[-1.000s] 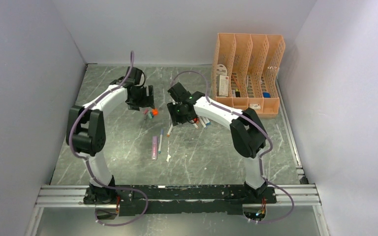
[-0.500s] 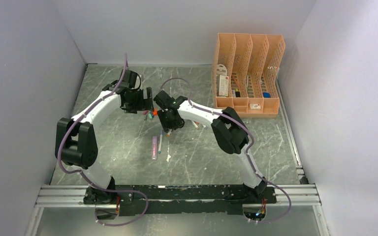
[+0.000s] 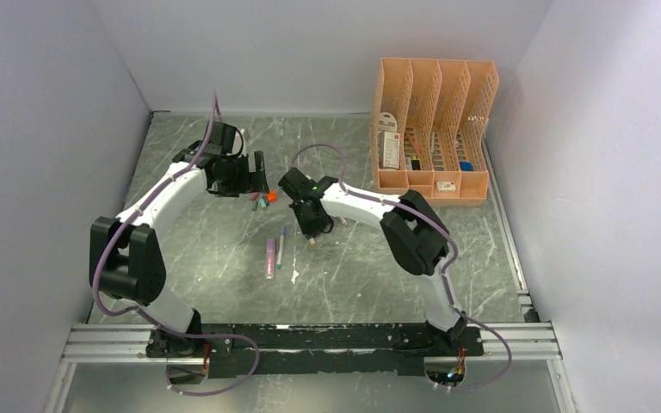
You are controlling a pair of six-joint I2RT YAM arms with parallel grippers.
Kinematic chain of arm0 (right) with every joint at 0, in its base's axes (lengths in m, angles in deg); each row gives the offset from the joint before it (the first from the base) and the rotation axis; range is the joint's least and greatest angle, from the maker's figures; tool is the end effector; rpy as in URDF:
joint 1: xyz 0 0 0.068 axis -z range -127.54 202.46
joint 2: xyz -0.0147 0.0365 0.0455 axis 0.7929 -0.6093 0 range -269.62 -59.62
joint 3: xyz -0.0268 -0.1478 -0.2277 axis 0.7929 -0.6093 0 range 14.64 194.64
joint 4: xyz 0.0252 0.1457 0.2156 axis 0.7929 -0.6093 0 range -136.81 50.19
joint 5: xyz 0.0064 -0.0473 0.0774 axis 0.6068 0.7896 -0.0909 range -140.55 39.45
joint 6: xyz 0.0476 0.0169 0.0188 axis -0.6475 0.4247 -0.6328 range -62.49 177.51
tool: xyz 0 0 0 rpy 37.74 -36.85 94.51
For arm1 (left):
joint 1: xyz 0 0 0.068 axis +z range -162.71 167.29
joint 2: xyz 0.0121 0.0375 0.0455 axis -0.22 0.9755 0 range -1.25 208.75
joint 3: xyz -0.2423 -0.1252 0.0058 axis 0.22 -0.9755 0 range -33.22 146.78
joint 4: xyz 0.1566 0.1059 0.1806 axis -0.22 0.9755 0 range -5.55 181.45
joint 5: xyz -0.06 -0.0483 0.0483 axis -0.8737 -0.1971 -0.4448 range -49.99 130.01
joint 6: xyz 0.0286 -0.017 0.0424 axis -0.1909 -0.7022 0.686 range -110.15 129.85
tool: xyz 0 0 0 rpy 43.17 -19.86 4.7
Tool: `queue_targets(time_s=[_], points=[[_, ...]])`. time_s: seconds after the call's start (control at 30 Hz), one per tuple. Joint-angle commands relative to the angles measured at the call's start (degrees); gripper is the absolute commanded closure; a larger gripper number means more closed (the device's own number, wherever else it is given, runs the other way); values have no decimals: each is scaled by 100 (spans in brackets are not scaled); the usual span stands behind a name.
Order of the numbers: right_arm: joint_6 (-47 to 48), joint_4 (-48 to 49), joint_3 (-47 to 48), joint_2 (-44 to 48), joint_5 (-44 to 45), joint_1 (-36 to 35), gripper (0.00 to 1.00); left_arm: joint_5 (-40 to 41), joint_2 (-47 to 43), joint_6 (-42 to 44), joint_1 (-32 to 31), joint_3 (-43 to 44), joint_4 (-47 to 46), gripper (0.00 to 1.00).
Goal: Open the pen caps
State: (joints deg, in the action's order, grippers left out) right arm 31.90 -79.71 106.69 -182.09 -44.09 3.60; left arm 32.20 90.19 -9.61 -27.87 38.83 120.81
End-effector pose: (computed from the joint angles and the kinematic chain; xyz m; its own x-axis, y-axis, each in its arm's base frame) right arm 0.2926 0.3288 0.1609 -0.8713 -0.3447 -0.3493 -0.3846 0.9217 0.0500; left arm 0.3261 -0.0934 0.2623 -0.8632 -0.1081 -0.4931 0.0481 0.9548 -0.2934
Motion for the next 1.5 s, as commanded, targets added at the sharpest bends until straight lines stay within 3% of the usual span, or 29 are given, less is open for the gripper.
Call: queue_targets(time_s=[0.0,0.17,0.33,0.47,0.7,1.0,1.27,1.47], points=[[186,199,-750,1023,-140,41,95,-269,-213,81,22,58,132,0],[494,886,-1936,2690,-986,335,96,-1125,-446,34,22,-16,-107,1],[581,1638,-2800,4112,-2597,684,96,-2653,-1023,-505,19,-478,-1204,0],[510,2229,-3250,4987,-3401,728,96,-3585,-1504,-1005,10,-777,-2168,1],[3,2909,-3659,5401,-4077,1054,96,-4481,-2241,-2695,-17,-1470,-4639,0],[-475,3343,-3505,5169,-4068,1118,96,-3839,-2182,-2540,-671,-1711,-4839,0],[-572,3461,-3508,5058,-4079,1124,97,-3413,-2098,-2475,-1087,-1763,-4884,6],[-598,3449,-3501,5134,-3990,1160,97,-3302,-2080,-2448,-1155,-1739,-4824,24]])
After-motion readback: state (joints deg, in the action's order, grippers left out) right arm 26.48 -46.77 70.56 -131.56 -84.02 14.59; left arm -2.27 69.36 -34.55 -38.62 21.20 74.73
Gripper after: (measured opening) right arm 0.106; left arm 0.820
